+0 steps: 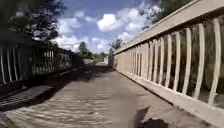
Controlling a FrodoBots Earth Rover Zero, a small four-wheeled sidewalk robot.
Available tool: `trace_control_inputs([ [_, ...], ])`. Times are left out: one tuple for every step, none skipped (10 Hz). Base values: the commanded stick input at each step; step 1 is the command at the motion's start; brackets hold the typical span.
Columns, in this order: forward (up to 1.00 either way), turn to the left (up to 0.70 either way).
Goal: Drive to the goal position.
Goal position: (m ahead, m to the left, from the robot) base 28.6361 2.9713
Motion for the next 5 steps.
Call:
trace_control_inputs([
  [0.85, 0.34],
  [0.85, 0.23],
  [0.85, 0.03],
  [0.85, 0.0],
  [0.85, 0.0],
])
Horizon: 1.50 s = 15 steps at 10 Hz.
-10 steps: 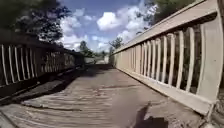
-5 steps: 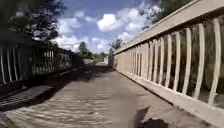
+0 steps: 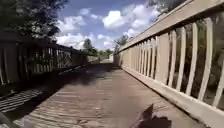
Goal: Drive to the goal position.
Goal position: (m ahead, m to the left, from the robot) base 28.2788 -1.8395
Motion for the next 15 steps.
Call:
trace_control_inputs([
  [0.85, 0.0],
  [0.85, 0.0],
  [0.85, 0.0],
  [0.85, 0.0],
  [0.85, 0.0],
  [0.85, 0.0],
  [0.85, 0.0],
  [0.85, 0.0],
  [0.85, 0.0],
  [0.85, 0.0],
  [0.85, 0.0],
  [0.85, 0.0],
  [0.85, 0.0],
  [0.85, 0.0],
  [0.85, 0.0],
])
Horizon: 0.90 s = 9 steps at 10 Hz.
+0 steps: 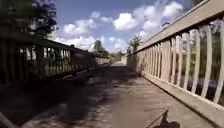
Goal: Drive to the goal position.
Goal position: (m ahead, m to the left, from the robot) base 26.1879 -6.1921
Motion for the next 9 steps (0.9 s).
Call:
trace_control_inputs([
  [0.85, 0.0],
  [0.85, 0.0],
  [0.85, 0.0],
  [0.85, 0.0],
  [0.85, 0.0],
  [0.85, 0.0],
  [0.85, 0.0],
  [0.85, 0.0],
  [0.85, 0.0],
])
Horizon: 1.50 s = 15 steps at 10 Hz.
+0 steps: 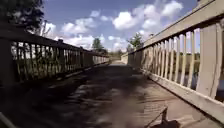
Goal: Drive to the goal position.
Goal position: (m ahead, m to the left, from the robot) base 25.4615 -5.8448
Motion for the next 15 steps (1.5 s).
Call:
trace_control_inputs([
  [0.85, 0.0],
  [0.85, 0.0],
  [0.85, 0.0],
  [0.85, 0.0],
  [0.85, 0.0],
  [0.85, 0.0],
  [0.85, 0.0],
  [0.85, 0.0],
  [0.85, 0.0],
  [0.85, 0.0],
  [0.85, 0.0],
  [0.85, 0.0],
  [0.85, 0.0],
  [0.85, 0.0],
  [0.85, 0.0],
])
